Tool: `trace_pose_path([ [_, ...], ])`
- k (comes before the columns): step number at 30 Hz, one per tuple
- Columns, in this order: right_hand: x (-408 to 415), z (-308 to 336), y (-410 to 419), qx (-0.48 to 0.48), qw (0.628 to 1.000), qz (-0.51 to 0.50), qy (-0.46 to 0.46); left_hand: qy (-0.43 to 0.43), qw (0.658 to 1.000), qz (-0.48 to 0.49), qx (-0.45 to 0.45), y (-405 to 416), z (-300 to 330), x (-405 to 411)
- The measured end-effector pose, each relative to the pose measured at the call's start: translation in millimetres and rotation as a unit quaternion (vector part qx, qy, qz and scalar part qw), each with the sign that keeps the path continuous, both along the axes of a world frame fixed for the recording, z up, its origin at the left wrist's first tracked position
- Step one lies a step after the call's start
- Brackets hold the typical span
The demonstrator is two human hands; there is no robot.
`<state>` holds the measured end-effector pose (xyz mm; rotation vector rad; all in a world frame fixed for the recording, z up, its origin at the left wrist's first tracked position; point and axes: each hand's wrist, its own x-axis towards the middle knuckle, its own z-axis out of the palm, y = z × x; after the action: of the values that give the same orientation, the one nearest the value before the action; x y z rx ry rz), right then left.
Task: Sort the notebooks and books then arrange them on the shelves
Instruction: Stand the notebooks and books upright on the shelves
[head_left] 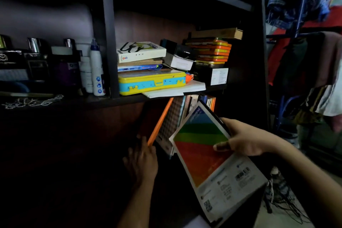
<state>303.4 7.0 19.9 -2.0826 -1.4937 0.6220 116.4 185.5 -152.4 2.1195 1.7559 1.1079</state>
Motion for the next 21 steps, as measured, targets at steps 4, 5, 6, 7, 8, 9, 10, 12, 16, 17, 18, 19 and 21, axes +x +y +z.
trace_pose_path([
  [4,5.0,-6.9,-13.7,0.051,0.998,-0.011,0.018,0.040,0.990,-0.088,0.103,-13.6,7.4,15.5],
  [5,6.4,-8.2,-17.2,0.061,0.998,-0.007,0.021,0.051,0.983,-0.107,0.138,-14.5,5.7,19.9],
  [6,8.0,-9.5,-20.4,0.074,0.997,-0.005,0.025,0.057,0.976,-0.133,0.161,-15.7,5.1,23.3],
  [7,8.8,-10.5,-22.9,0.085,0.996,-0.005,0.031,0.065,0.971,-0.157,0.166,-15.7,3.2,25.2],
  [8,8.4,-11.2,-24.9,0.093,0.995,-0.005,0.042,0.075,0.969,-0.175,0.159,-15.9,0.9,26.8],
  [9,7.3,-12.1,-26.2,0.097,0.994,-0.004,0.054,0.086,0.968,-0.185,0.142,-17.1,-1.1,27.5],
  [10,6.3,-13.7,-26.6,0.101,0.993,-0.005,0.063,0.093,0.968,-0.194,0.130,-17.5,-3.7,27.1],
  [12,5.1,-16.4,-26.9,0.103,0.992,-0.007,0.069,0.069,0.966,-0.208,0.136,-17.0,-6.2,25.5],
  [16,4.8,-20.0,-29.2,0.115,0.988,0.003,0.103,-0.055,0.970,-0.202,0.121,-9.9,-2.1,21.1],
  [17,3.7,-20.7,-29.8,0.119,0.986,0.011,0.116,-0.067,0.974,-0.188,0.109,-9.5,0.3,19.3],
  [18,1.7,-20.8,-30.2,0.118,0.985,0.018,0.124,-0.069,0.976,-0.175,0.111,-10.1,2.7,17.7],
  [19,-1.9,-19.6,-31.0,0.111,0.985,0.028,0.126,-0.075,0.975,-0.171,0.124,-10.1,3.0,16.0],
  [21,-7.7,-18.3,-29.2,0.087,0.988,0.042,0.123,-0.105,0.969,-0.163,0.155,-11.9,4.8,11.6],
])
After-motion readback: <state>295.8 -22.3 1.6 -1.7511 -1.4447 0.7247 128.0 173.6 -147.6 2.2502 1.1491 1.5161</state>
